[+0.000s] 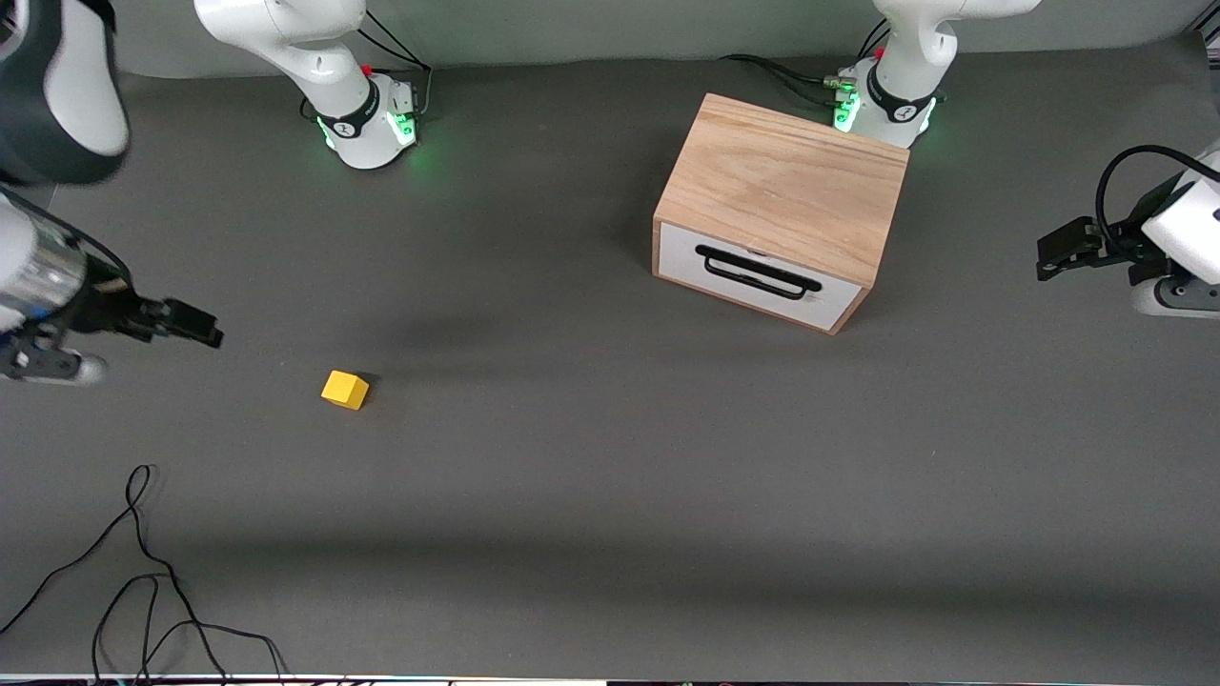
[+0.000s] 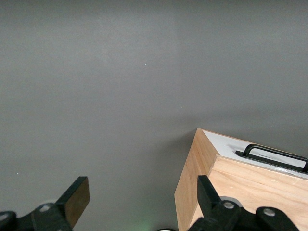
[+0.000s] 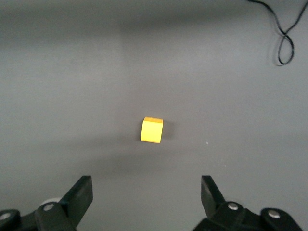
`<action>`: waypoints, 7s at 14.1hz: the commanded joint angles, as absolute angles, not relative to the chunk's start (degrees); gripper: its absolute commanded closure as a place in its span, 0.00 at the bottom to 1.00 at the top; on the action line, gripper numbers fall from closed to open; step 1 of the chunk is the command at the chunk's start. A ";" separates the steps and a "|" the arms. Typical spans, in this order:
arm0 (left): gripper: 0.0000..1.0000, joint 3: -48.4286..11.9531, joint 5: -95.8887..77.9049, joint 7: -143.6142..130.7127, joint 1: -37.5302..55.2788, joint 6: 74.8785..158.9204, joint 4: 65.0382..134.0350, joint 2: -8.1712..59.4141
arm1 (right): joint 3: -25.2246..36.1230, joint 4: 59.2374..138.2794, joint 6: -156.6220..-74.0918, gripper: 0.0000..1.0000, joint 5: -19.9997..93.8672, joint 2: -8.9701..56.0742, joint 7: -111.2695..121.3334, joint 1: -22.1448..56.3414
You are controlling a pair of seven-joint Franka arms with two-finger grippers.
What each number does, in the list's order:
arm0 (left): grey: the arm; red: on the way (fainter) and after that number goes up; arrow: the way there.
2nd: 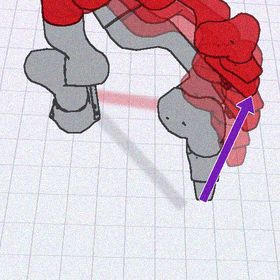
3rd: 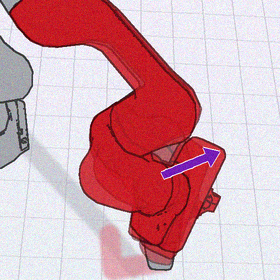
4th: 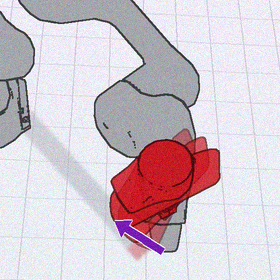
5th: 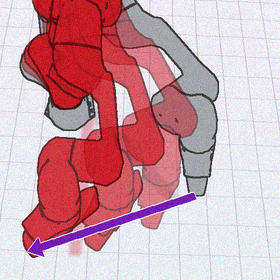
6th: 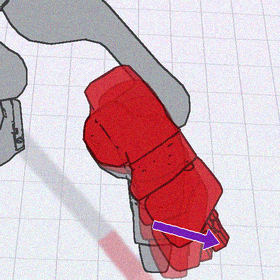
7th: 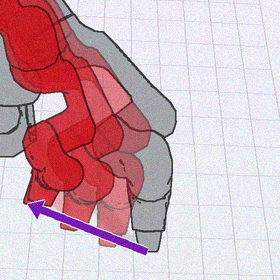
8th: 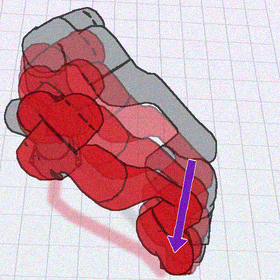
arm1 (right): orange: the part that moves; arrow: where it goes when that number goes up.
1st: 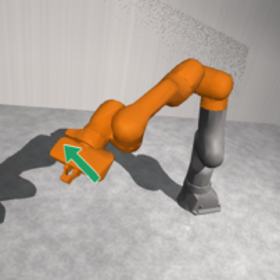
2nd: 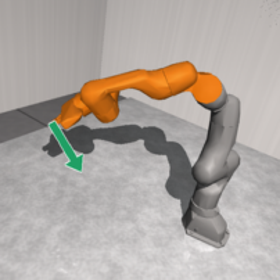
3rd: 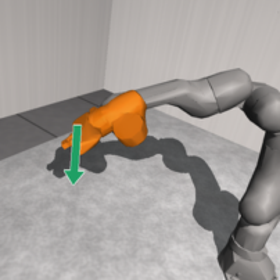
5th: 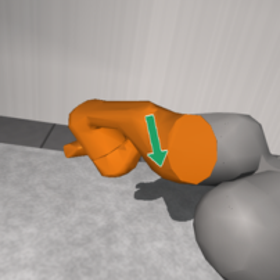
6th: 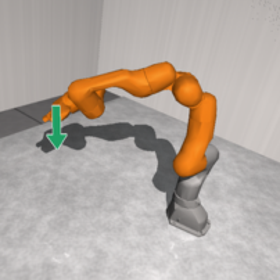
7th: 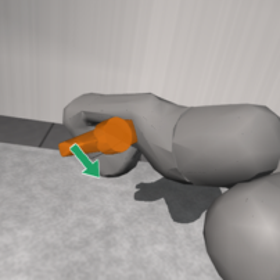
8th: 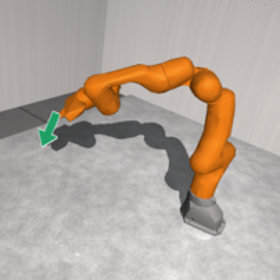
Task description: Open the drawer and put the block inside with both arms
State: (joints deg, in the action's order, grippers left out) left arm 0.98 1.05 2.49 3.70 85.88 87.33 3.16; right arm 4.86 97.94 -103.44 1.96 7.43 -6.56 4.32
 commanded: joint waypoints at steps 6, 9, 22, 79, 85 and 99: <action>0.00 -1.75 0.61 -6.72 9.12 86.04 88.15 3.95 | 5.10 116.37 -125.42 0.00 0.97 10.02 -7.03 5.45; 0.00 -2.64 0.27 -15.26 15.36 86.92 87.63 5.44 | 5.10 116.46 -125.68 0.00 0.97 10.80 -7.21 5.45; 0.00 -4.13 -4.13 -95.99 30.05 91.23 87.01 9.93 | 5.10 117.42 -130.16 0.00 0.97 14.85 -7.29 6.15; 0.00 -4.04 0.18 -99.49 30.76 109.06 97.91 28.47 | 5.80 125.60 -149.50 0.57 0.97 23.91 -8.00 8.53; 0.00 -3.87 0.44 -97.91 30.67 112.15 94.76 30.49 | 5.89 123.32 -147.32 0.69 0.97 23.12 -8.09 8.53; 0.00 -3.78 -0.44 -96.59 29.97 112.50 84.30 36.21 | 6.24 97.13 -115.33 0.70 0.88 22.15 -8.09 8.52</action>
